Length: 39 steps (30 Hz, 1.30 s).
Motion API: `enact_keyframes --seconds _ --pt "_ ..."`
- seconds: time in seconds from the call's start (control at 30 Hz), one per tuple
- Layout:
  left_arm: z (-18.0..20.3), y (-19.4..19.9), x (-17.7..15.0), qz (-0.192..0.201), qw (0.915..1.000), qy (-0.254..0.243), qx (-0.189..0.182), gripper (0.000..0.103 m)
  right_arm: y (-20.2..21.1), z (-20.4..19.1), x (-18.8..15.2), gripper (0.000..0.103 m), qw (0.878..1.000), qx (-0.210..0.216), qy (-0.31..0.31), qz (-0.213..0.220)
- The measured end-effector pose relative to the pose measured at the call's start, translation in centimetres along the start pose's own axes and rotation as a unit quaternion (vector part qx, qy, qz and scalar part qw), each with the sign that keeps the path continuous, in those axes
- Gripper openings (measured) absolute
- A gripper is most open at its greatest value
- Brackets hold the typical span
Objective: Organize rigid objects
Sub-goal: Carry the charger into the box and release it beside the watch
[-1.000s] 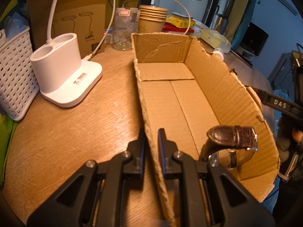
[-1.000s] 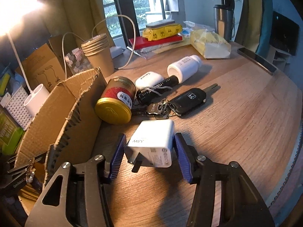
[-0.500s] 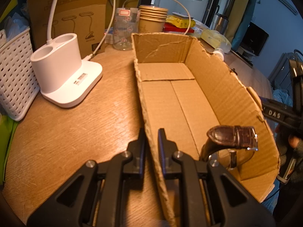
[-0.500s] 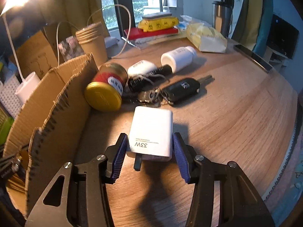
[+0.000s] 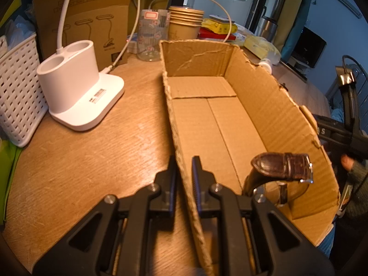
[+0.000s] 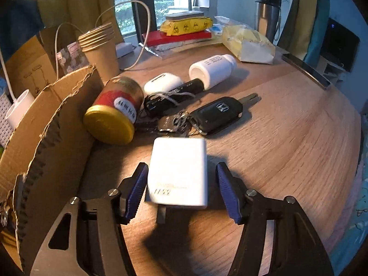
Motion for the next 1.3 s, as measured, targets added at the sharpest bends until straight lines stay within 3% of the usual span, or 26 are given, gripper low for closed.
enact_keyframes --seconds 0.03,0.07,0.33,0.67,0.97,1.3 --pt "0.0 0.0 0.0 0.000 1.0000 0.000 0.000 0.014 0.0 -0.1 0.1 0.050 1.000 0.003 0.003 0.001" --pt "0.0 0.0 0.0 0.000 1.0000 0.000 0.000 0.014 0.1 -0.1 0.1 0.050 1.000 0.002 0.004 0.004" --pt "0.0 0.0 0.0 0.000 1.0000 0.000 0.000 0.014 1.1 -0.6 -0.1 0.050 1.000 0.015 0.008 0.010" --pt "0.0 0.0 0.0 0.000 1.0000 0.000 0.000 0.014 5.2 -2.8 1.6 0.050 0.998 0.047 0.021 0.047" --pt "0.0 0.0 0.0 0.000 1.0000 0.000 0.000 0.014 9.5 -6.8 3.2 0.050 0.990 0.086 0.054 0.099" --pt "0.0 0.0 0.0 0.000 1.0000 0.000 0.000 0.014 10.3 -12.4 3.5 0.050 0.980 0.133 0.105 0.104"
Point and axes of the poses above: each gripper's, at about its wrist camera, not at the fingertips, and y roughly against the way its jaws point, z to its right, x to its top, the point moved 8 cm from there along -y, roughly the way its jaws point, and after that the axes turned 1 degree about x, right-handed, at the moved point
